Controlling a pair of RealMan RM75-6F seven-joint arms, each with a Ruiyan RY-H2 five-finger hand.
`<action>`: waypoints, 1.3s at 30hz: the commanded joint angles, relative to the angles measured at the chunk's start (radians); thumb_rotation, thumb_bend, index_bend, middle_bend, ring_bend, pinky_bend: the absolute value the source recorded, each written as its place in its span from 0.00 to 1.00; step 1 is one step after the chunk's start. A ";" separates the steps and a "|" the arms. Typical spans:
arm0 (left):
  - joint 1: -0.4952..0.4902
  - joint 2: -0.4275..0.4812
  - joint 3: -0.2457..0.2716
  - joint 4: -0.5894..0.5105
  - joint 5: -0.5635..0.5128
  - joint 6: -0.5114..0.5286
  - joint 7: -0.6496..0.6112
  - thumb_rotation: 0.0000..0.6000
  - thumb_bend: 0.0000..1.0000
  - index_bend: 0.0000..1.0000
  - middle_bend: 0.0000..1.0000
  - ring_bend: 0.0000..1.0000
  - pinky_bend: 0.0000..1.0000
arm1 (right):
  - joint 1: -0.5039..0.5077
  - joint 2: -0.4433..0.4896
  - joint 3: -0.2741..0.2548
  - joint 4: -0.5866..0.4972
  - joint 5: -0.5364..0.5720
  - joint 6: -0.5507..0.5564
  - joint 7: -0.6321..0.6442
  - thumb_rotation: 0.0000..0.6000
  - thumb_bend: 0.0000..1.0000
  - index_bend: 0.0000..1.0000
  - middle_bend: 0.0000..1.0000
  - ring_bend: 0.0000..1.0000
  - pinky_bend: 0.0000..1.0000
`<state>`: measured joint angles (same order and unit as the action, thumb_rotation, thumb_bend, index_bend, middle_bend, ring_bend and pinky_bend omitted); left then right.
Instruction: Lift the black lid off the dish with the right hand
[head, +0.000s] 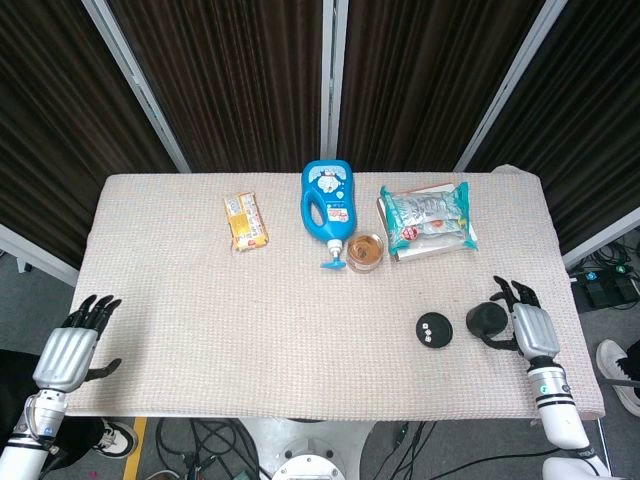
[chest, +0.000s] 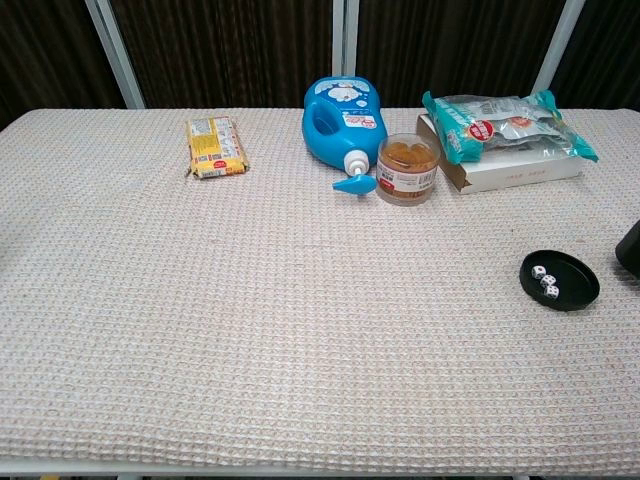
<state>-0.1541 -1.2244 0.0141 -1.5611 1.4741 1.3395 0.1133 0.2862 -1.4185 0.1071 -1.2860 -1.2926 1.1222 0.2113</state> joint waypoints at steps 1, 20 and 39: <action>0.000 0.001 0.000 0.000 -0.001 0.000 -0.002 1.00 0.17 0.09 0.07 0.00 0.21 | -0.001 0.013 0.000 -0.009 -0.025 0.014 0.031 1.00 0.00 0.00 0.03 0.00 0.00; 0.003 0.003 -0.006 -0.002 -0.008 0.008 -0.005 1.00 0.17 0.09 0.07 0.00 0.21 | -0.132 0.194 -0.084 -0.245 -0.360 0.401 -0.171 1.00 0.10 0.00 0.03 0.00 0.00; 0.004 0.021 -0.013 -0.030 -0.004 0.024 0.004 1.00 0.17 0.09 0.07 0.00 0.21 | -0.202 0.048 -0.086 0.047 -0.295 0.435 -0.177 1.00 0.12 0.00 0.03 0.00 0.00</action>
<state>-0.1507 -1.2025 0.0013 -1.5923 1.4692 1.3623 0.1170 0.0841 -1.3609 0.0169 -1.2494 -1.5835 1.5503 0.0289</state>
